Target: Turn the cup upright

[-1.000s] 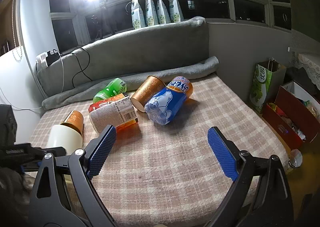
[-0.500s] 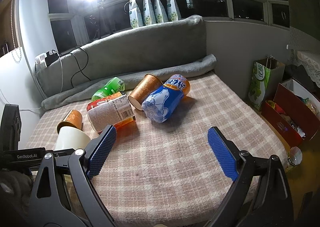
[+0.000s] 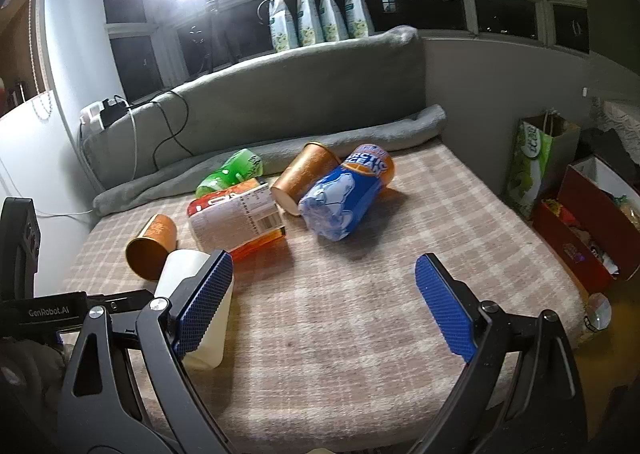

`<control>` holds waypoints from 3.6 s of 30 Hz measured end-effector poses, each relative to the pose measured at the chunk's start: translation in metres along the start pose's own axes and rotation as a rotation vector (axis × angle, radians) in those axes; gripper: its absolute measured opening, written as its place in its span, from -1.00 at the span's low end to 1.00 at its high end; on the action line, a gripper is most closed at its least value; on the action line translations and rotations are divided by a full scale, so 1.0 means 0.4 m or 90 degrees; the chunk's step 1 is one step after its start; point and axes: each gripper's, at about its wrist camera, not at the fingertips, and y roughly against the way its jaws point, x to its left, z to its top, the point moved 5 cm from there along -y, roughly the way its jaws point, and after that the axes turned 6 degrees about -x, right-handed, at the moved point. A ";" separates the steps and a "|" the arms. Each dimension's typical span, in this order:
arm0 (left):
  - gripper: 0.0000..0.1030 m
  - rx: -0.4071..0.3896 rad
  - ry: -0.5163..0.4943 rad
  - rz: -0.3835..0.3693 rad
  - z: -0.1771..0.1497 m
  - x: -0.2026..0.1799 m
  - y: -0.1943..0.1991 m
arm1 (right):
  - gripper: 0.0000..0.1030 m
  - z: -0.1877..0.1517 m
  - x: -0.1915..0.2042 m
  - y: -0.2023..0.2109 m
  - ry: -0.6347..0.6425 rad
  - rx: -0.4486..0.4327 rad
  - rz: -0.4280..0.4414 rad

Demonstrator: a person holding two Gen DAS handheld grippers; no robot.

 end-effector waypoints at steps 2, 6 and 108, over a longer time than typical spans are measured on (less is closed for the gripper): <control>0.54 -0.011 -0.005 0.006 -0.003 0.006 0.016 | 0.84 -0.001 0.008 -0.008 0.001 0.013 0.018; 0.54 -0.032 -0.011 0.024 -0.010 0.036 0.052 | 0.84 -0.001 0.032 -0.041 -0.007 0.061 0.079; 0.54 -0.120 -0.073 0.109 -0.092 0.074 0.207 | 0.76 -0.076 0.295 -0.065 0.169 0.038 0.233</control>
